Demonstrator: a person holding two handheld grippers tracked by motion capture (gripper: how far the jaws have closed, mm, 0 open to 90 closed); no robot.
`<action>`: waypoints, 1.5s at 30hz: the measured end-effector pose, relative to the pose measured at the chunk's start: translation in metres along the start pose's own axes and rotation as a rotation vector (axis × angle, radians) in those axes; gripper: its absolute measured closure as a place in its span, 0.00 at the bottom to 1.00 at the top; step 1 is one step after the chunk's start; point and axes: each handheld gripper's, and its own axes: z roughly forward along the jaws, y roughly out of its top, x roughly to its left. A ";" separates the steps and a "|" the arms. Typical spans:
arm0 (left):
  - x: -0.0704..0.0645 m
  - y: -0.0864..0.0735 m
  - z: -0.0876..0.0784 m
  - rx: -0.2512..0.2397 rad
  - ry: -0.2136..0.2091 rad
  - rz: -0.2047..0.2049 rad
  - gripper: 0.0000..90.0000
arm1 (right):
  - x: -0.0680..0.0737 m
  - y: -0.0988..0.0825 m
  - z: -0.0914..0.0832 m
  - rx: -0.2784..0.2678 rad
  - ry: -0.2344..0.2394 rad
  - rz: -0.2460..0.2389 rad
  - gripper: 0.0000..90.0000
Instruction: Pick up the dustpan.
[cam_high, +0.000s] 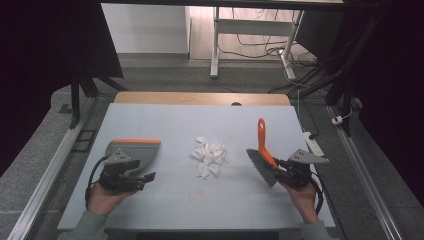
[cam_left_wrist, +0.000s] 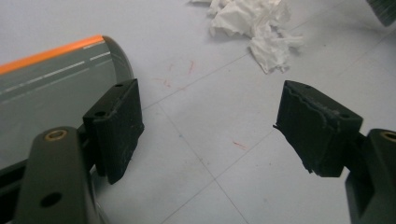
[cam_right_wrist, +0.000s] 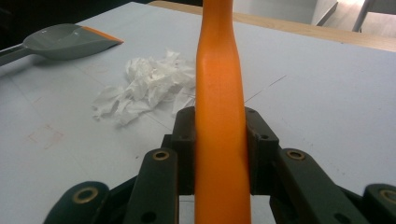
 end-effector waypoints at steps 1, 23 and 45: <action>-0.001 0.001 -0.002 0.001 0.005 0.005 0.26 | 0.000 0.000 0.000 -0.002 0.007 -0.001 0.78; 0.028 -0.006 -0.012 0.197 0.151 -0.157 0.19 | 0.001 0.000 0.000 0.001 0.018 0.000 0.78; 0.049 -0.024 0.003 0.273 0.202 -0.338 0.15 | 0.001 -0.002 0.003 0.015 0.009 -0.005 0.78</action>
